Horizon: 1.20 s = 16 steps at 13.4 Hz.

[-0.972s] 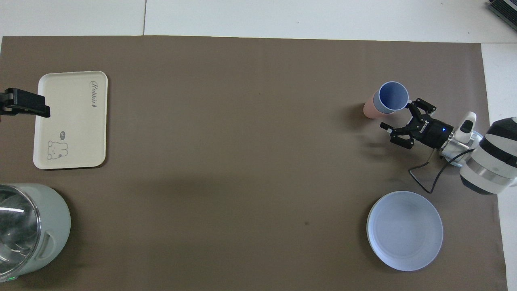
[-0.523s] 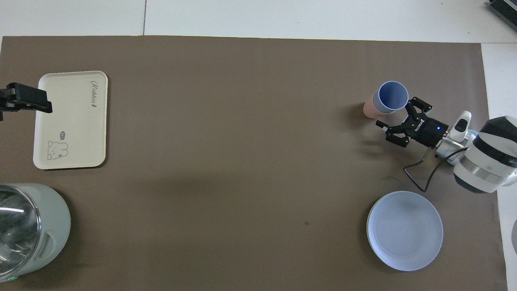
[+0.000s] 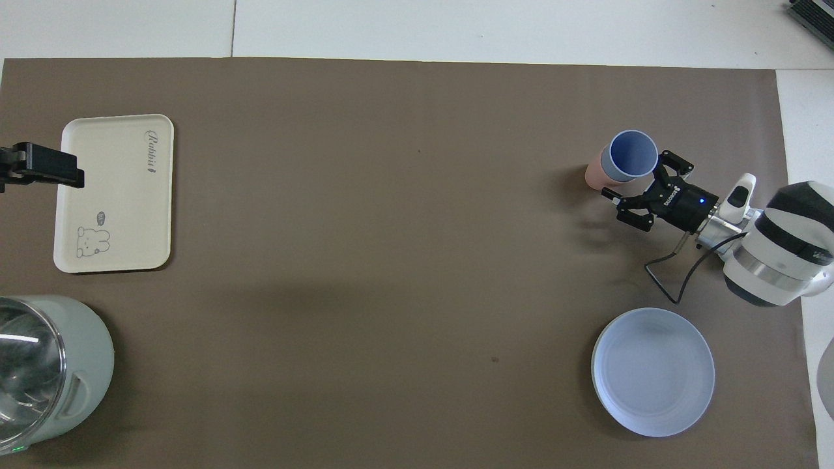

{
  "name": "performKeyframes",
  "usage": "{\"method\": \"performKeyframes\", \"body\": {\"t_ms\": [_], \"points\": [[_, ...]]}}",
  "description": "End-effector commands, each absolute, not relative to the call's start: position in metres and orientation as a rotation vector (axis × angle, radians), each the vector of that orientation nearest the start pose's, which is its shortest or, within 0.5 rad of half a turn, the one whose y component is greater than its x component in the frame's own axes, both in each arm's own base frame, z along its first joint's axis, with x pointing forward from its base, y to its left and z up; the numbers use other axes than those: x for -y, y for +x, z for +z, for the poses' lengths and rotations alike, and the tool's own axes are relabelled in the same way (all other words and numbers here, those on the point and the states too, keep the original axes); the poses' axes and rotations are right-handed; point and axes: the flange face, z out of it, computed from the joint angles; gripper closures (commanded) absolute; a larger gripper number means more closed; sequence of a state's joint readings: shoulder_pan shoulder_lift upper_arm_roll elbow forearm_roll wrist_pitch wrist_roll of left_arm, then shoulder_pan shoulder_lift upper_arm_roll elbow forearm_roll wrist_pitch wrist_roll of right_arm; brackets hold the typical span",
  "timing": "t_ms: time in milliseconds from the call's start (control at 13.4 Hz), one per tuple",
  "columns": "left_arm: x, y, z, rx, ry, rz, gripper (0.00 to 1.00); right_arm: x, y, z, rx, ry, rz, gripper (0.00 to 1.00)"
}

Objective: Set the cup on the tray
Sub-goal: 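Close the right gripper around the pink cup holding the blue cup, then lift the cups with the right gripper while the left gripper reaches over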

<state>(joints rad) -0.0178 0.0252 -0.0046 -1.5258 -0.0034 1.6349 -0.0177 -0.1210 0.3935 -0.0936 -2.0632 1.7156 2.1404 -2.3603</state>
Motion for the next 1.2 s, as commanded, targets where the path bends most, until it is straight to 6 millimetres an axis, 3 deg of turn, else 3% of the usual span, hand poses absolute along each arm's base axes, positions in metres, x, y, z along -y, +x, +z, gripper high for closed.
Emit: {"method": "performKeyframes", "body": {"t_ms": [0, 598, 748, 822, 897, 972, 1047, 1121], "points": [[0.014, 0.562, 0.636, -0.033, -3.147, -0.138, 0.00, 0.084, 0.596, 0.247, 0.927, -2.093, -1.413, 0.00], [0.009, 0.562, 0.634, -0.079, -3.144, -0.140, 0.00, 0.073, 0.603, 0.247, 0.922, -2.118, -1.420, 0.00], [0.009, 0.563, 0.634, -0.079, -3.144, -0.143, 0.00, 0.060, 0.606, 0.248, 0.913, -2.106, -1.423, 0.00], [0.009, 0.563, 0.633, -0.079, -3.144, -0.138, 0.00, 0.061, 0.606, 0.248, 0.913, -2.106, -1.425, 0.06], [0.009, 0.562, 0.634, -0.081, -3.144, -0.140, 0.00, 0.061, 0.607, 0.249, 0.915, -2.105, -1.429, 0.36], [0.009, 0.563, 0.634, -0.079, -3.144, -0.143, 0.00, 0.061, 0.610, 0.253, 0.913, -2.100, -1.437, 0.87], [0.009, 0.563, 0.633, -0.079, -3.144, -0.145, 0.00, 0.062, 0.610, 0.252, 0.905, -2.105, -1.431, 1.00], [0.009, 0.563, 0.631, -0.079, -3.145, -0.145, 0.00, 0.063, 0.611, 0.254, 0.879, -2.107, -1.424, 1.00]]}}
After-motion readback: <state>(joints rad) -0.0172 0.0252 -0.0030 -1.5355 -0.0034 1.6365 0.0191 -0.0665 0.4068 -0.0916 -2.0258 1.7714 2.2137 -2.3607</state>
